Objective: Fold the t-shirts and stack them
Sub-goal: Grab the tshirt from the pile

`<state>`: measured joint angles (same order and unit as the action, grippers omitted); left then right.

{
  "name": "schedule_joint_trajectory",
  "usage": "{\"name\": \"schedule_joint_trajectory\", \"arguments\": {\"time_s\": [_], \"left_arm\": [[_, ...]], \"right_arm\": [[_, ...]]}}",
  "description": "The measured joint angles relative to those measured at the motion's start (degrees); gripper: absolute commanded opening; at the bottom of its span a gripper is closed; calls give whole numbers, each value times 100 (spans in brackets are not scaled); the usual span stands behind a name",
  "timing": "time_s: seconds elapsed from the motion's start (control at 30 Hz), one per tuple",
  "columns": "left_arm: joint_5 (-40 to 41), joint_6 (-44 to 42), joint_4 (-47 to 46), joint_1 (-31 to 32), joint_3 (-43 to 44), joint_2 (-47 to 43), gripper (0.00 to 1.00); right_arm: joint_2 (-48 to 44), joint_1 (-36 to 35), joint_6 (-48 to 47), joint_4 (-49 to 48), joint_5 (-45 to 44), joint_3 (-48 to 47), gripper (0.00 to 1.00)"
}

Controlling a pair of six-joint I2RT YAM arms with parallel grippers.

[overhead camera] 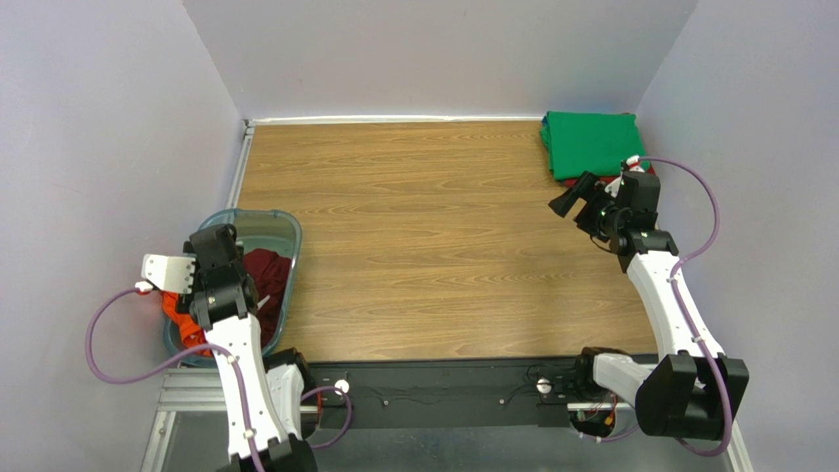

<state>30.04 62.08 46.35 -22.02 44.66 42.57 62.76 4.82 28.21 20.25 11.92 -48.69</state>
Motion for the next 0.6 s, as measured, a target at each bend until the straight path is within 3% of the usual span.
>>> {"name": "schedule_joint_trajectory", "arguments": {"time_s": [0.17, 0.43, 0.6], "left_arm": [[-168, 22, 2, 0, -20, -367, 86], [-509, 262, 7, 0, -326, 446, 85], [-466, 481, -114, 0, -588, 459, 56]], "right_arm": [[114, 0, 20, 0, 61, 0, 100], [114, 0, 26, 0, 57, 0, 100], [116, 0, 28, 0, 57, 0, 100]]}}
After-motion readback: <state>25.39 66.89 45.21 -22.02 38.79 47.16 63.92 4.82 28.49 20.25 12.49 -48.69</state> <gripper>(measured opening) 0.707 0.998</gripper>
